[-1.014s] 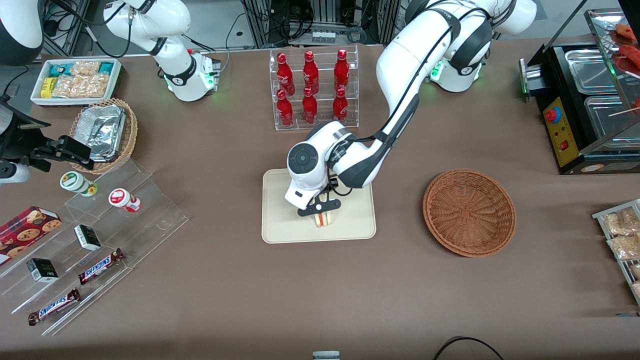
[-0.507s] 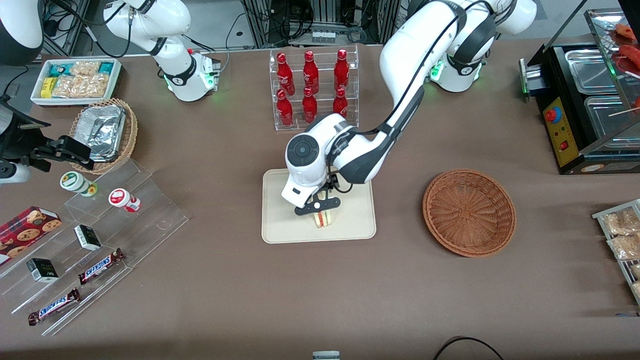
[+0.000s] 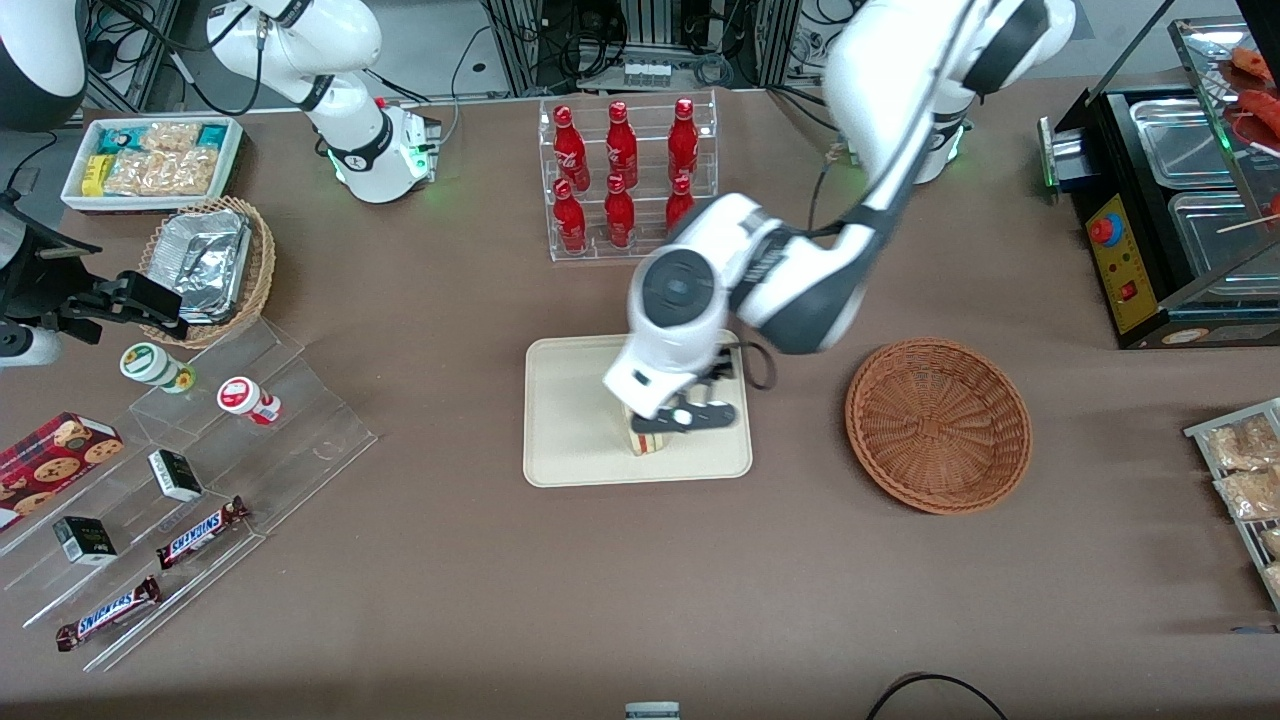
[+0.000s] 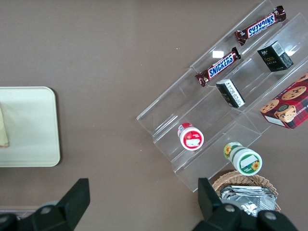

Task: Place sandwich from basket to tray

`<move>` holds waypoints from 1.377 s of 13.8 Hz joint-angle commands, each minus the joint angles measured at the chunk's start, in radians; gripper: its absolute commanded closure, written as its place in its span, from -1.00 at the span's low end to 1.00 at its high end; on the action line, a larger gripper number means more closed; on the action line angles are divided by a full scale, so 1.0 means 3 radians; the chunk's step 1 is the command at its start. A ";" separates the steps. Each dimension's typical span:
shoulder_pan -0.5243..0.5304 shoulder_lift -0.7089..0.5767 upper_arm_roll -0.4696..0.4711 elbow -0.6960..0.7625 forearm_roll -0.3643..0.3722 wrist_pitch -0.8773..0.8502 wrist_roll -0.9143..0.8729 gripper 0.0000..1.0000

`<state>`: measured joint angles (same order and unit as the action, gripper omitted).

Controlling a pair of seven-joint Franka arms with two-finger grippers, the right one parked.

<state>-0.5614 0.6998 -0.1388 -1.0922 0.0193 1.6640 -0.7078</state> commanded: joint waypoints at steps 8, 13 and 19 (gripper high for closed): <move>0.1185 -0.1268 0.0084 -0.1272 -0.0044 -0.0208 0.1698 -1.00; 0.1513 -0.1713 0.0089 -0.1620 -0.0018 -0.0208 0.2001 -1.00; 0.1707 -0.2107 0.0084 -0.1820 0.0151 -0.0346 0.2007 -1.00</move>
<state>-0.0837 0.1434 -0.1035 -1.5772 0.0547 1.5741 -0.1231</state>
